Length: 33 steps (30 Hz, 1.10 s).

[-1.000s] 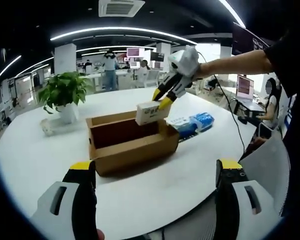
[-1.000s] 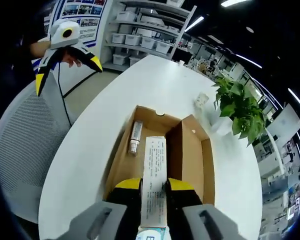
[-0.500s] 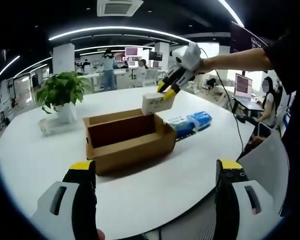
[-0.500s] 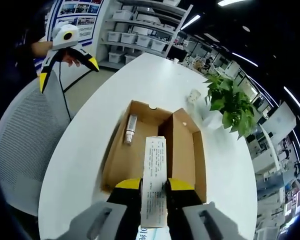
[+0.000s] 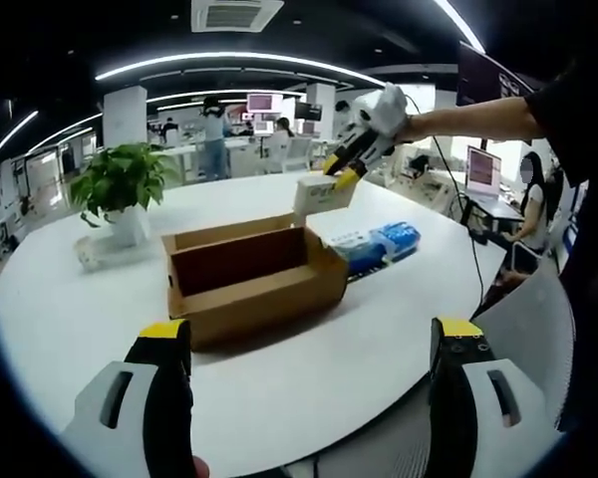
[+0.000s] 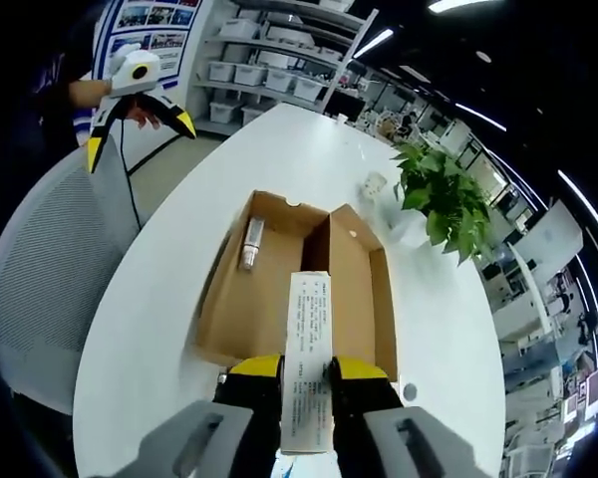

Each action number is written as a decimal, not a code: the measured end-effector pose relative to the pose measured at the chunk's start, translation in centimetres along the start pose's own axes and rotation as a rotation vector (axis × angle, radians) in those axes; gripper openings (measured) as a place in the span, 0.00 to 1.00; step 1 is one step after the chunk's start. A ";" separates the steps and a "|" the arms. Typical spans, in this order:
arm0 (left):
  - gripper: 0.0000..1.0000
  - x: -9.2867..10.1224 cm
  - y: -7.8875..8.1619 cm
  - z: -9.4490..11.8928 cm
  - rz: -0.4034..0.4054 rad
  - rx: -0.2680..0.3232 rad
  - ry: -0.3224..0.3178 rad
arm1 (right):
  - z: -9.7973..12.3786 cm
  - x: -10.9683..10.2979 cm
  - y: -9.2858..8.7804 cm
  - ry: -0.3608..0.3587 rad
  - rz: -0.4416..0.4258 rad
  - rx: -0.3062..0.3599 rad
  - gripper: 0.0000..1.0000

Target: Operate the shoe box by opening the lid, removing the specified soft item, and placing it in the target area until the item is outside and the box remains undamaged.

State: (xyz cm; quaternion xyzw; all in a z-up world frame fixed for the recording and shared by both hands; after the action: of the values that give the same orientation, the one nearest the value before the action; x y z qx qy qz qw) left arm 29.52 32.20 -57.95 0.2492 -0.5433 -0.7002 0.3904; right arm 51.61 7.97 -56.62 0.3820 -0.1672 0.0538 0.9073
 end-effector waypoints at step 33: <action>0.99 0.1 0.0 -0.9 0.007 -0.038 -0.011 | 5.9 2.5 -8.8 -0.072 -0.063 -0.102 0.14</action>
State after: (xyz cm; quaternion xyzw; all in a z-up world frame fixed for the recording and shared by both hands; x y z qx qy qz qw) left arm 30.13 31.61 -58.21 0.2359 -0.5328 -0.7106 0.3944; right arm 54.44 -2.47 -57.84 0.3422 -0.1902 0.0029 0.9202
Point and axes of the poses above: the point that each gripper's makers call its tool centre point, and the gripper's own axes: z roughly backward along the fingers, x roughly to its right, y roughly out of its top, the point moved 4 cm from there along z, roughly backward along the fingers, and after that the axes turned 9 degrees about x, right-handed, at the moved point
